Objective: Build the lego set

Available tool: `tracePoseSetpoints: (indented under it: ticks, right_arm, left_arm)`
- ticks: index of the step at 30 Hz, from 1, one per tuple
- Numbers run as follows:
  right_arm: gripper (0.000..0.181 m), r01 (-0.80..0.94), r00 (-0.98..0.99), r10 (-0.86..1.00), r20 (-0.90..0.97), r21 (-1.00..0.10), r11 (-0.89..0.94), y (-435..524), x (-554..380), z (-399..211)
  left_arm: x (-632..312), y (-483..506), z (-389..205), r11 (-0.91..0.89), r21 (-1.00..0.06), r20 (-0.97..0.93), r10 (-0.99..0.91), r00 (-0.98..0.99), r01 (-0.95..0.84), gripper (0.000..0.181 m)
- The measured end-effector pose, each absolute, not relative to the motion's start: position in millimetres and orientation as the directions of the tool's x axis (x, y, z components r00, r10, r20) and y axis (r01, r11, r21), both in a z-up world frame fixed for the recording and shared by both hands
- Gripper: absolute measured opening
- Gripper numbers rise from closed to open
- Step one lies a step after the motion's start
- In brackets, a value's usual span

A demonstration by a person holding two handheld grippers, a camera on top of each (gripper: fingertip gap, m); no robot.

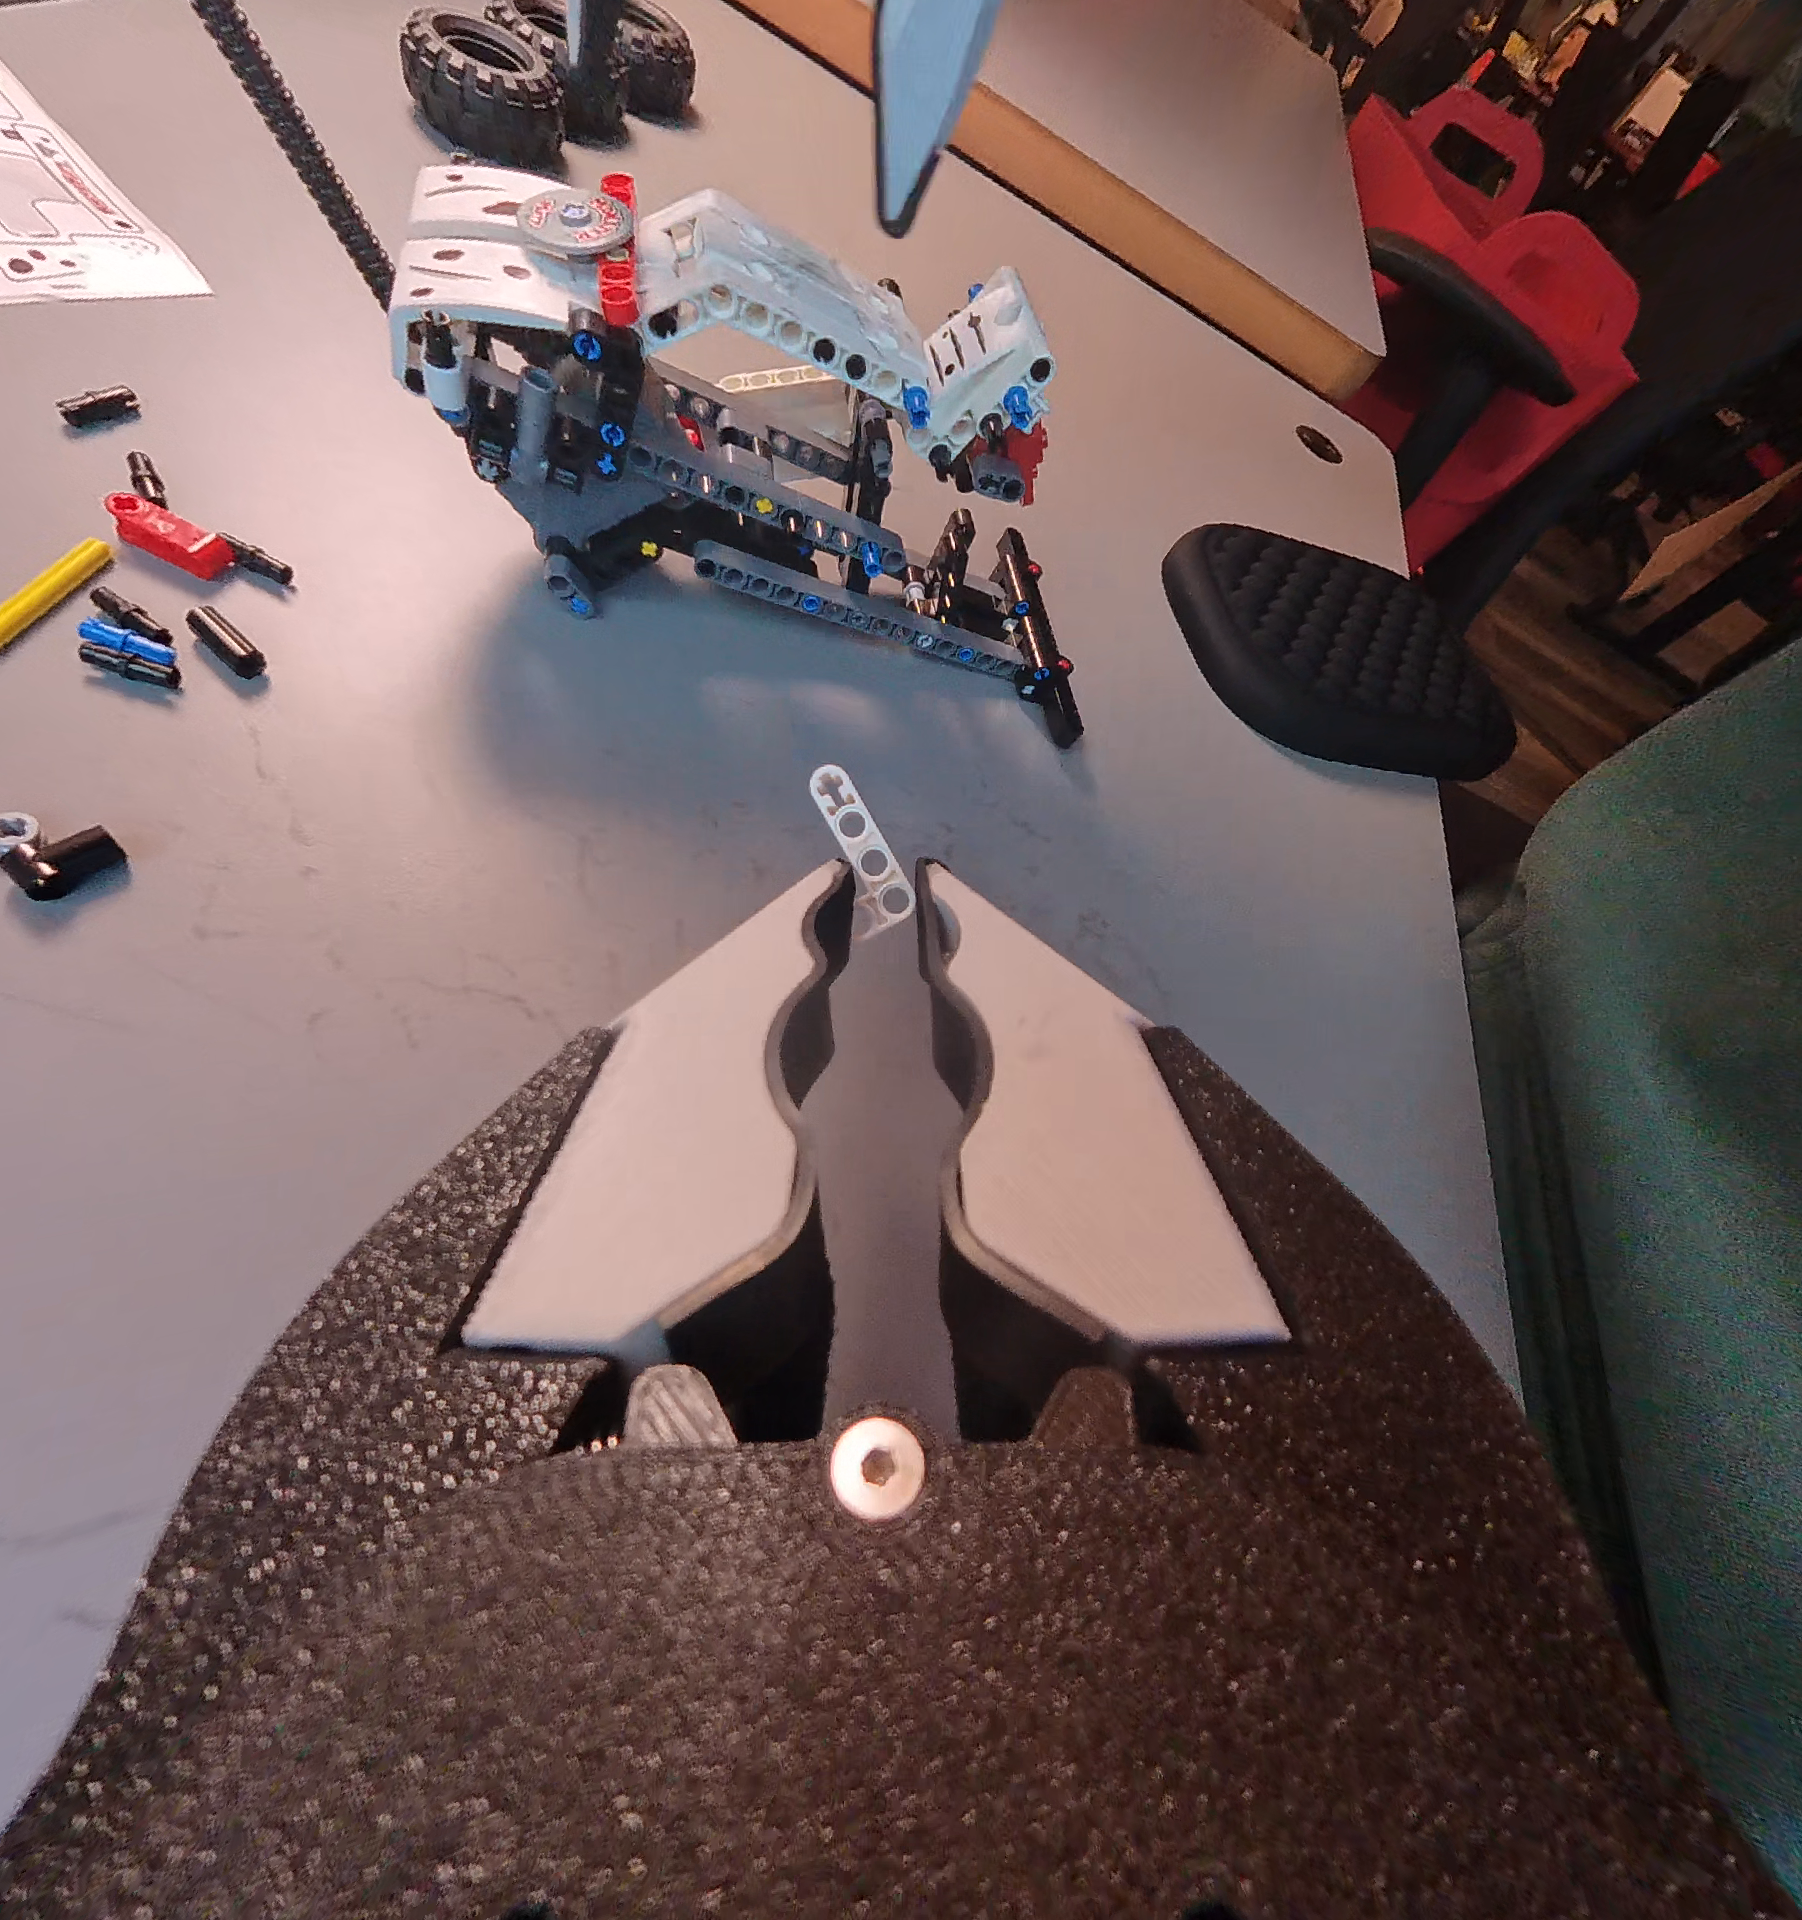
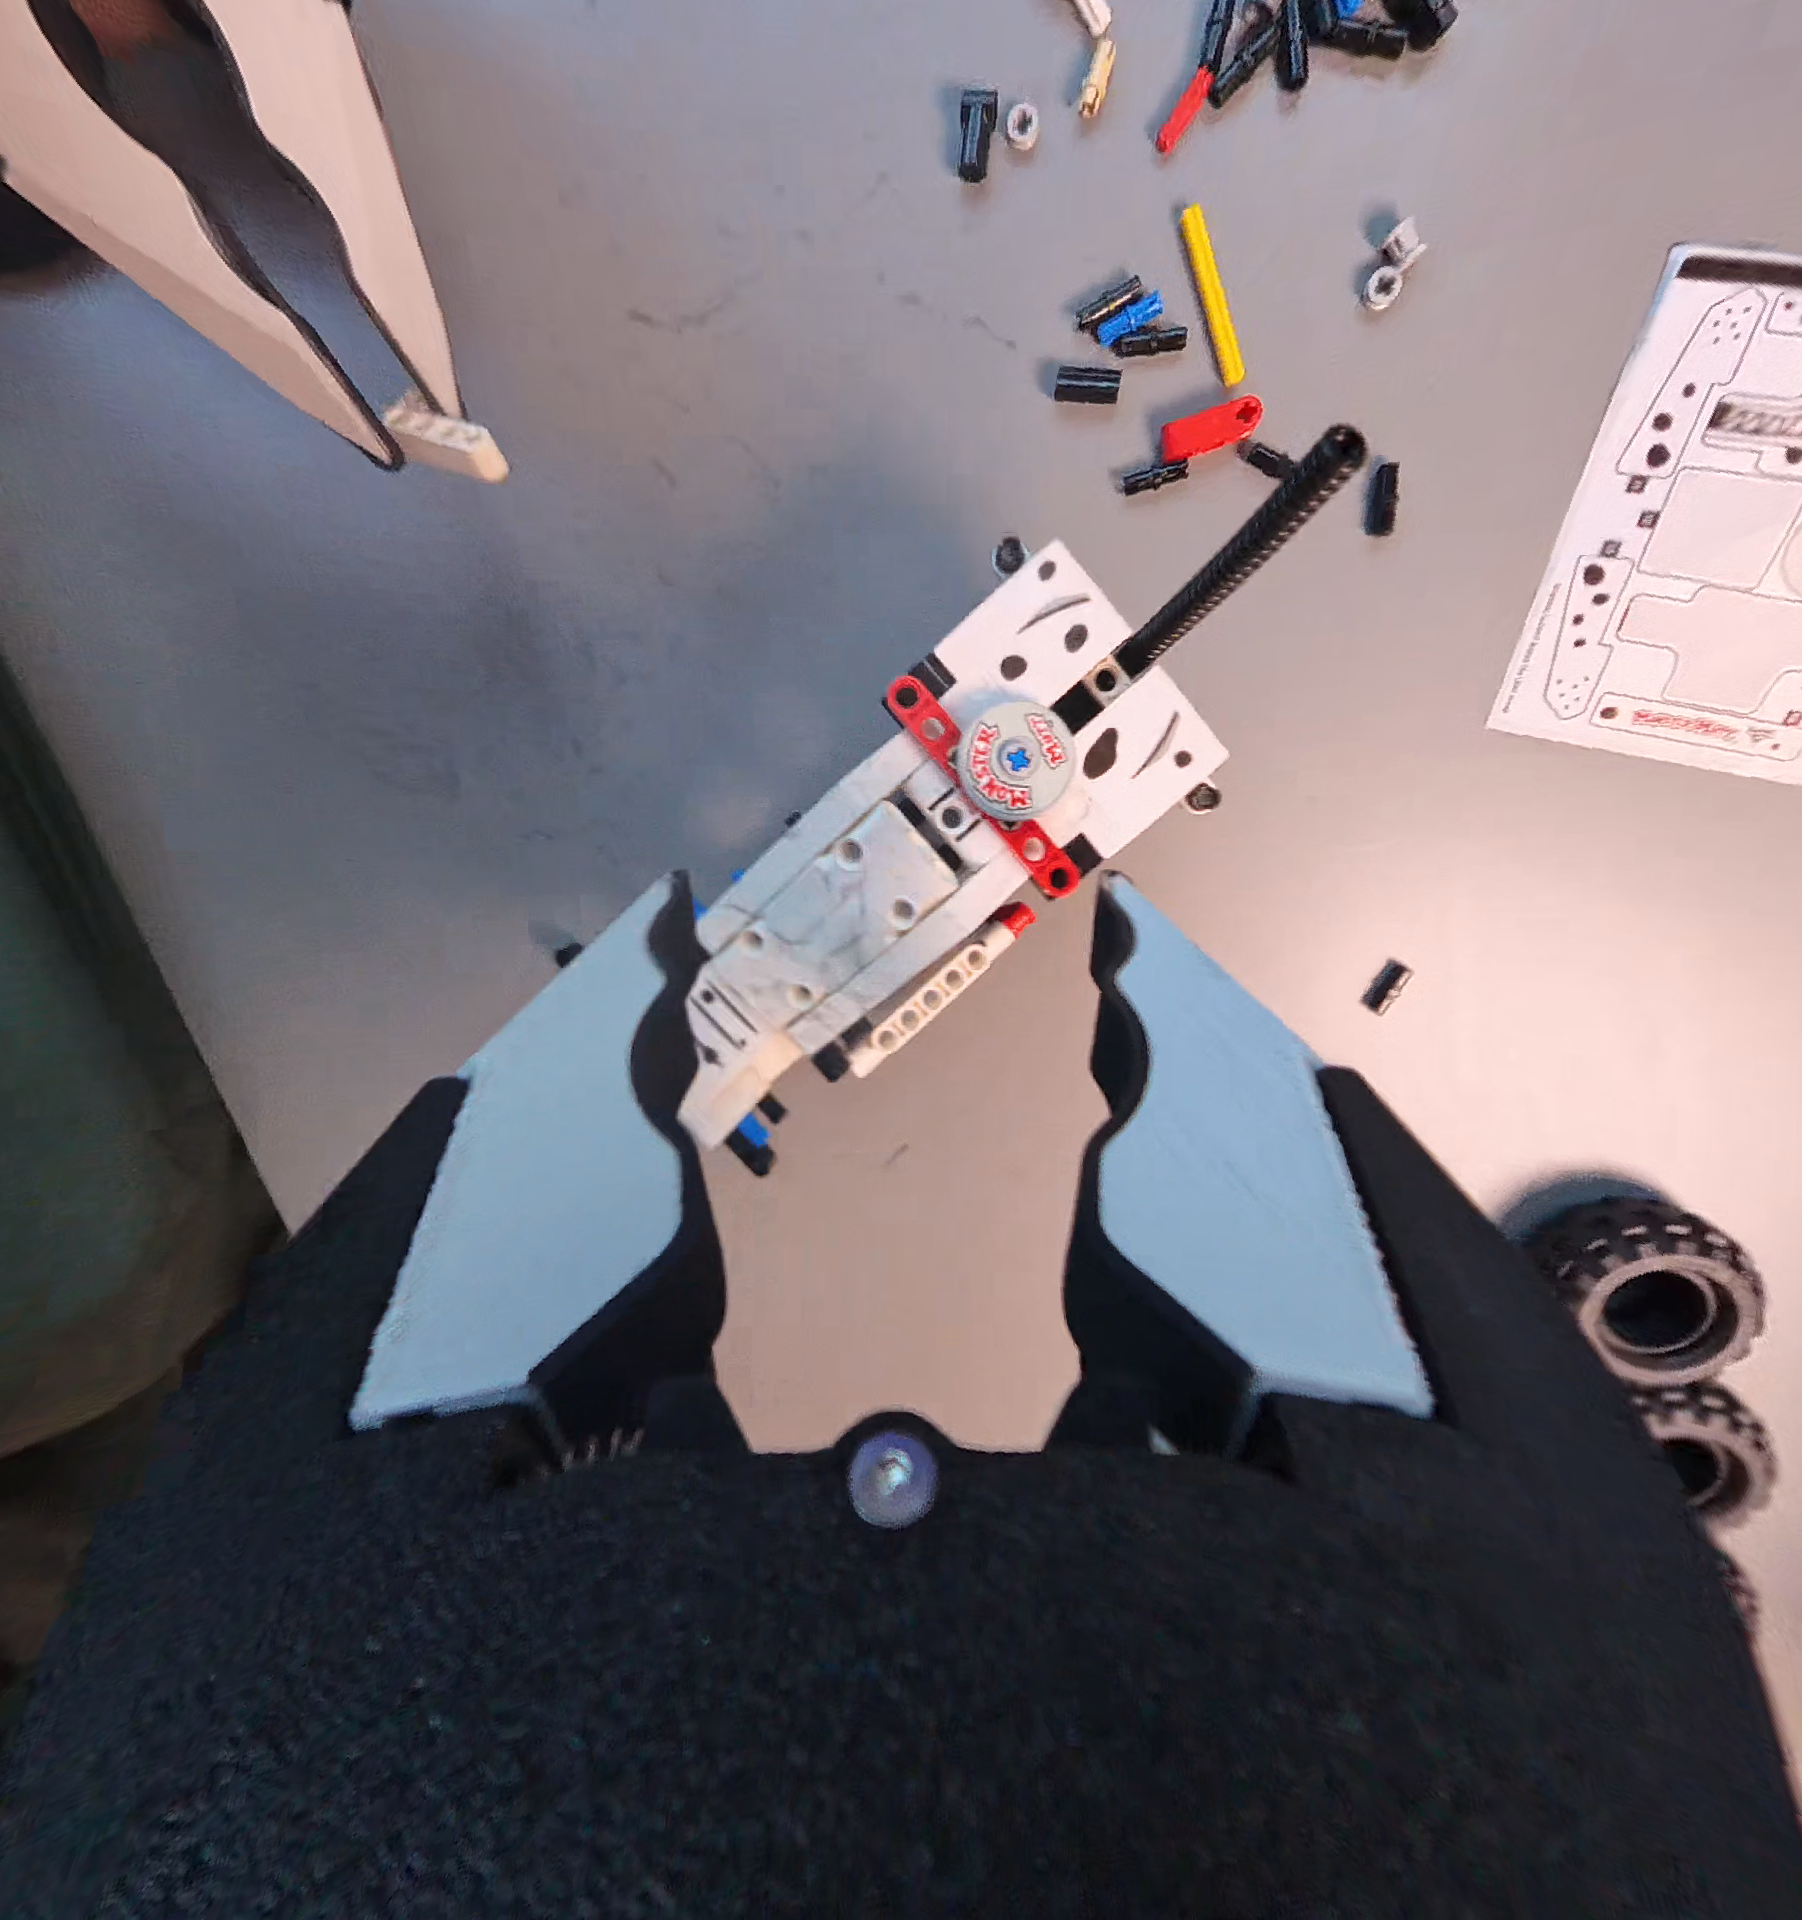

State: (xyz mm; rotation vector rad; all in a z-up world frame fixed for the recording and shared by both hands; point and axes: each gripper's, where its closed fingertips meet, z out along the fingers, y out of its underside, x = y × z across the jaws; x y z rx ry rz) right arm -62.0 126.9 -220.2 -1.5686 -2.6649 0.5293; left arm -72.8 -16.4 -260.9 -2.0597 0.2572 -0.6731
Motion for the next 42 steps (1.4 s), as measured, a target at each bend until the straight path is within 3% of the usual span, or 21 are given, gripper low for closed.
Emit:
tracePoseSetpoints:
  ticks: [4, 6, 9, 12, 18, 20, 24, 26, 31, 33, 36, 41, 42]
  right_arm:
    - [0.085, 0.943, -0.253, 0.958, -0.133, -0.254, 0.214, 117.3, -58.6, -235.2]
    - [0.067, 0.946, -0.243, 0.967, -0.08, -0.243, 0.217, 118.6, -57.3, -250.1]
    - [0.058, 0.873, -0.449, 0.892, -0.049, -0.233, 0.427, 115.7, -59.6, -251.9]
    - [0.056, 0.595, -0.797, 0.604, 0.008, -0.161, 0.787, 107.1, -51.3, -251.2]
    - [0.051, 0.438, -0.898, 0.439, 0.028, -0.047, 0.898, 94.8, -64.3, -249.4]
    - [0.066, 0.484, -0.871, 0.49, 0.041, -0.096, 0.87, 91.5, -68.9, -241.9]
    - [0.071, 0.552, -0.78, 0.616, 0.107, -0.346, 0.759, 93.5, -72.5, -205.5]
    - [0.074, 0.557, -0.741, 0.655, 0.151, -0.407, 0.724, 101.8, -59.0, -200.2]
    - [0.077, 0.487, -0.613, 0.669, 0.421, -0.465, 0.739, 109.5, -44.0, -228.6]
    - [0.068, 0.454, -0.537, 0.666, 0.518, -0.487, 0.746, 104.1, -53.7, -236.4]
    - [0.041, 0.44, -0.526, 0.573, 0.628, -0.376, 0.815, 111.7, -64.3, -246.4]
    - [0.035, 0.521, -0.712, 0.633, 0.304, -0.376, 0.766, 116.1, -62.7, -242.0]
    - [0.024, 0.552, -0.728, 0.652, 0.213, -0.382, 0.741, 116.6, -63.2, -240.0]
  left_arm:
    - [-71.6, -16.2, -259.0, -0.547, -0.834, 0.36, -0.433, 0.826, 0.076, 0.011]
    - [-69.6, -16.3, -259.0, -0.547, -0.834, 0.358, -0.44, 0.824, 0.07, 0.012]
    - [-67.0, -16.8, -261.4, -0.552, -0.832, 0.351, -0.444, 0.824, 0.057, 0.011]
    - [-65.7, -17.5, -260.0, -0.546, -0.837, 0.346, -0.456, 0.82, 0.05, 0.011]
    - [-62.5, -19.3, -256.3, -0.525, -0.851, 0.323, -0.482, 0.814, 0.027, 0.011]
    - [-62.0, -19.8, -256.0, -0.522, -0.852, 0.321, -0.485, 0.814, 0.025, 0.011]
    - [-62.5, -19.6, -256.2, -0.525, -0.85, 0.328, -0.482, 0.813, 0.031, 0.011]
    - [-62.0, -19.2, -257.2, -0.531, -0.847, 0.334, -0.48, 0.812, 0.034, 0.011]
    - [-60.8, -17.8, -259.8, -0.54, -0.841, 0.342, -0.477, 0.81, 0.037, 0.011]
    - [-60.8, -16.9, -260.6, -0.542, -0.84, 0.346, -0.476, 0.809, 0.041, 0.011]
    - [-61.3, -16.7, -261.8, -0.546, -0.836, 0.36, -0.47, 0.806, 0.055, 0.011]
    - [-61.3, -17.5, -261.1, -0.544, -0.837, 0.358, -0.474, 0.804, 0.052, 0.011]
    - [-60.7, -17.7, -261.4, -0.546, -0.836, 0.36, -0.476, 0.802, 0.051, 0.011]
